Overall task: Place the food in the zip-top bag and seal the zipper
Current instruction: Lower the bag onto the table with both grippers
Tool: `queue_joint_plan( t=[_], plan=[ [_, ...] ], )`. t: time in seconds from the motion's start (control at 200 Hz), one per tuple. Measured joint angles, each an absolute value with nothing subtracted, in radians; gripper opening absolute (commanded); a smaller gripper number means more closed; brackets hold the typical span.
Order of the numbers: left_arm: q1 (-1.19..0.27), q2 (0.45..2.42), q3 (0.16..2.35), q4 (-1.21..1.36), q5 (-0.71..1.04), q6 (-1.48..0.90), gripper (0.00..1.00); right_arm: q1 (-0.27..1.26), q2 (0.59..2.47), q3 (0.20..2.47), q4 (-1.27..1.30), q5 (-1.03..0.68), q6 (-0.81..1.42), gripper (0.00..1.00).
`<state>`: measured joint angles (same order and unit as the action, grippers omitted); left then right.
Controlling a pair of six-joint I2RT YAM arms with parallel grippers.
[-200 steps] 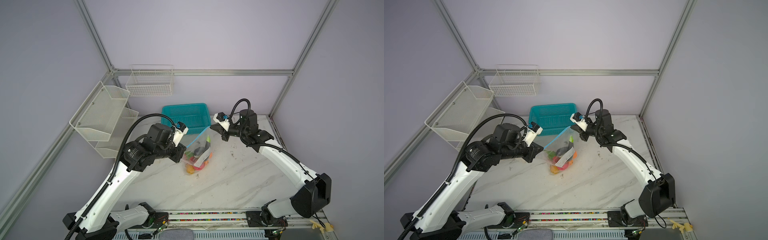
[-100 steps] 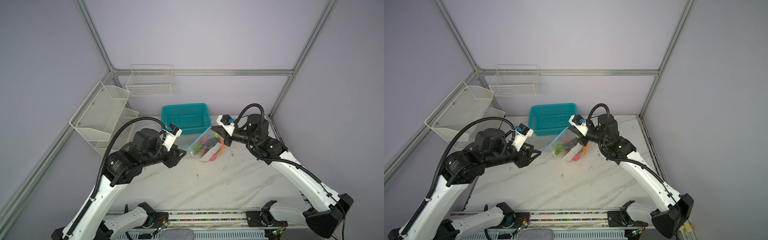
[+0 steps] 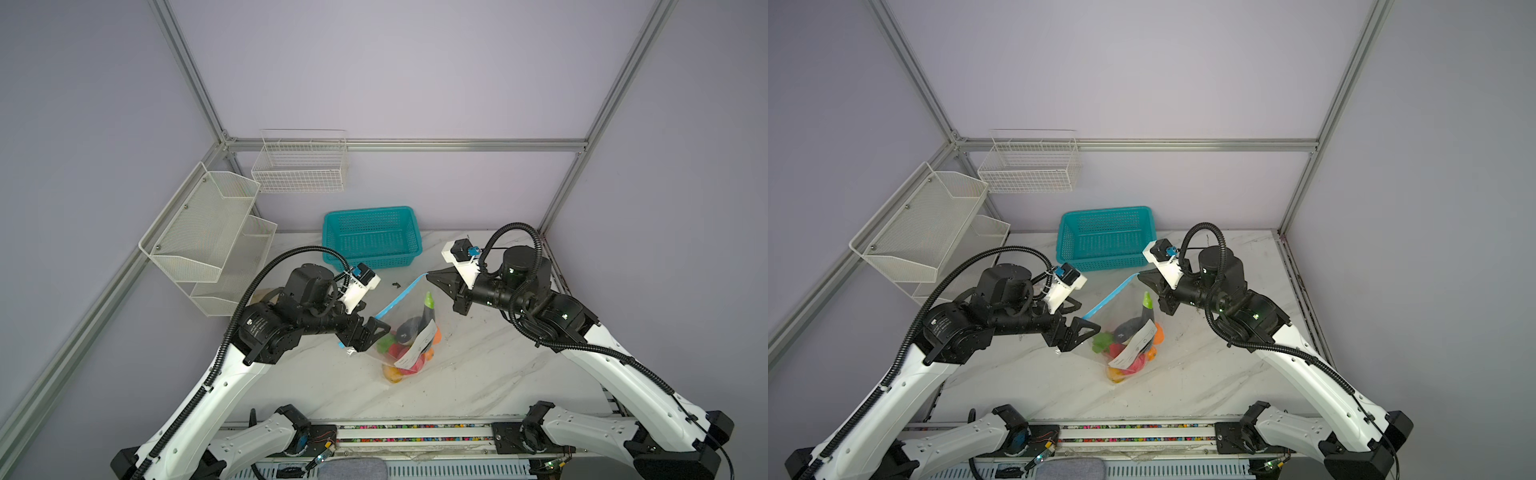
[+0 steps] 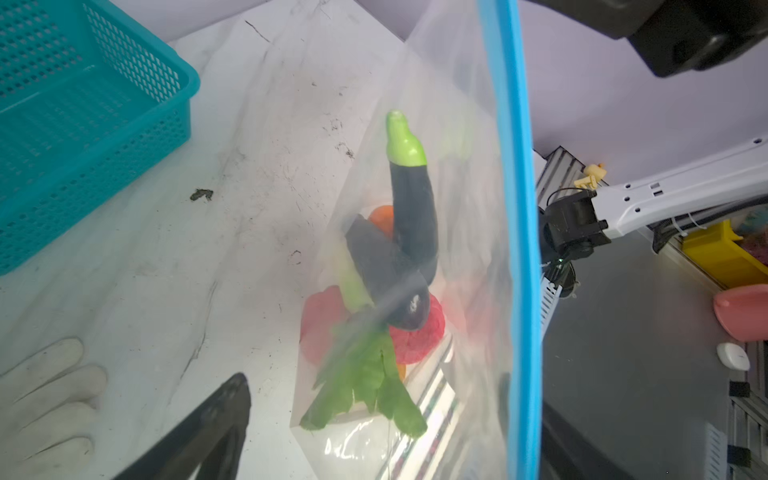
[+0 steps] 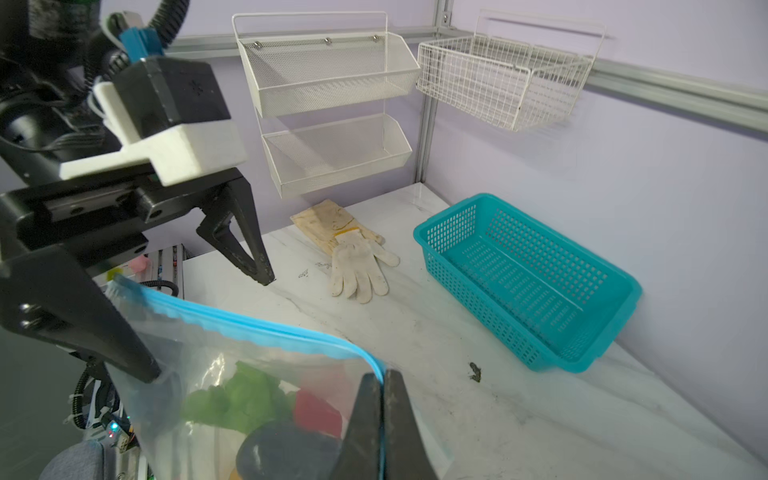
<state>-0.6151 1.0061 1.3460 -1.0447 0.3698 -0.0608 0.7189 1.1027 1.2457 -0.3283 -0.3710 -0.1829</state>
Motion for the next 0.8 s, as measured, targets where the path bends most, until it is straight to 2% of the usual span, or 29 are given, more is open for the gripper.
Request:
queue_joint_plan(
  t=[0.165,0.355,0.47,0.535,0.8],
  plan=[
    [-0.616,1.003,1.238,-0.972,0.431,-0.085,0.76,0.719,1.164,1.122,-0.286,-0.356,-0.111,0.00],
    [-0.616,1.100,1.180,-0.924,0.423,-0.093,0.75,0.719,1.311,1.124,-0.231,-0.354,-0.109,0.00],
    [-0.616,1.145,1.180,-0.922,0.349,-0.084,0.68,0.719,1.390,1.169,-0.205,-0.353,-0.131,0.00],
    [-0.615,1.160,1.180,-0.922,0.296,-0.081,0.60,0.719,1.439,1.201,-0.190,-0.351,-0.146,0.00],
    [-0.607,1.261,1.180,-0.926,0.054,-0.097,0.12,0.719,1.650,1.334,-0.159,-0.348,-0.190,0.00]
  ],
)
